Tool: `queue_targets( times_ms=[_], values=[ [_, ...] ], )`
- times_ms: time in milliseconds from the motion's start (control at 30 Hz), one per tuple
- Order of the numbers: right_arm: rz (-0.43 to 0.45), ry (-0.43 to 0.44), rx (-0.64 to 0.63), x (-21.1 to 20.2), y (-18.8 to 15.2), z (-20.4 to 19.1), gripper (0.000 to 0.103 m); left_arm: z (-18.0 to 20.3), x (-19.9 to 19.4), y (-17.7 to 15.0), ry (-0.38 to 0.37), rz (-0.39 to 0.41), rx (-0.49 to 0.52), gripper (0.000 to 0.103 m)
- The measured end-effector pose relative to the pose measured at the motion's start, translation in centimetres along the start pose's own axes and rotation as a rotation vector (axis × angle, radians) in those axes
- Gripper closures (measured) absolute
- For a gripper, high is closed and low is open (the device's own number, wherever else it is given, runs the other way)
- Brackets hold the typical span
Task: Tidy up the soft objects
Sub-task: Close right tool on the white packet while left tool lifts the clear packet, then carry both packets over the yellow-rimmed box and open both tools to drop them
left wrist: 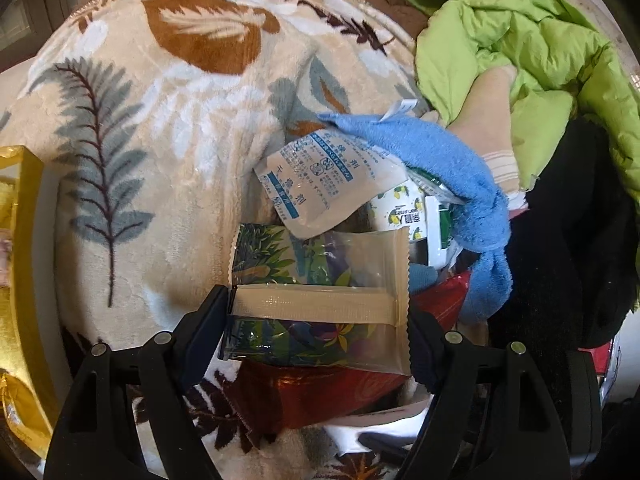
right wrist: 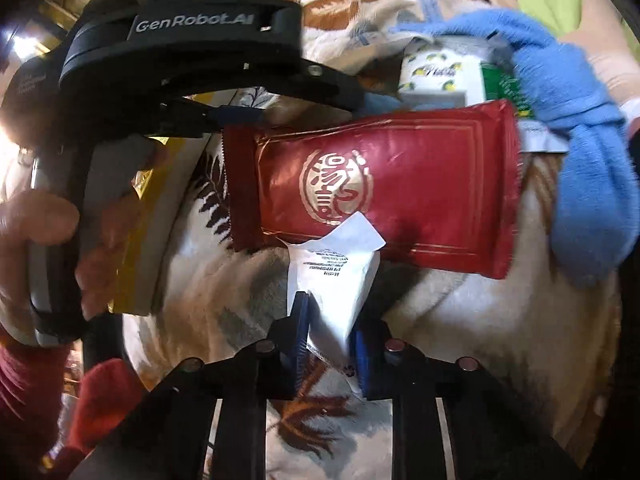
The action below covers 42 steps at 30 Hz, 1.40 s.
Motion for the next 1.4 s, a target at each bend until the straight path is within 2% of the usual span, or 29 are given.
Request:
queue_targets(
  times_ms=[67, 267, 467, 667, 800, 1033, 1100, 1200, 1233, 1300, 1400],
  values=[
    [0.026, 0.035, 0.023, -1.0, -0.2, -0.1, 0.092, -0.5, -0.8, -0.3, -0.012, 0.011, -0.01, 0.025],
    [0.121, 0.145, 0.053, -4.2, 1.5, -1.4, 0.093, -2.6, -4.8, -1.4, -0.039, 0.068, -0.051, 0.025],
    [0.135, 0.23, 0.006, -3.2, 4.0, -5.8, 0.093, -6.5, -8.6, -2.9, -0.013, 0.13, -0.089, 0.025],
    [0.098, 0.321, -0.021, 0.8, 7.6, -10.5, 0.093, -12.3, -11.2, -5.2, 0.085, 0.174, -0.151, 0.024],
    [0.061, 0.358, -0.047, 3.5, 8.6, -14.0, 0.093, -16.9, -11.8, -7.1, 0.172, 0.181, -0.209, 0.024],
    [-0.012, 0.324, -0.087, 9.7, 10.2, -17.8, 0.092, -21.8, -10.9, -9.9, 0.292, 0.15, -0.245, 0.024],
    [-0.036, 0.315, -0.106, 11.3, 10.5, -18.6, 0.092, -22.6, -10.4, -10.3, 0.304, 0.141, -0.249, 0.024],
    [-0.065, 0.283, -0.137, 13.1, 10.8, -18.9, 0.083, -23.3, -9.5, -10.8, 0.329, 0.125, -0.255, 0.023],
    [-0.084, 0.243, -0.135, 13.7, 11.0, -18.6, 0.071, -23.6, -9.3, -10.9, 0.349, 0.123, -0.255, 0.023],
    [-0.085, 0.194, -0.13, 13.7, 11.0, -17.9, 0.058, -23.9, -9.0, -11.1, 0.335, 0.122, -0.267, 0.021],
    [-0.042, 0.178, -0.153, 12.2, 10.9, -17.6, 0.056, -24.0, -8.9, -11.2, 0.352, 0.126, -0.268, 0.018]
  ],
)
Point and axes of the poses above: each gripper's, at about its wrist camera, not at the fingertips, and x roughly the way its jaws point, z to its right, y to its top, the point moved 4 cm from there along x, roughly the way its jaws point, and after that the axes turned 11 degrees about y, right-handed, at the moved point
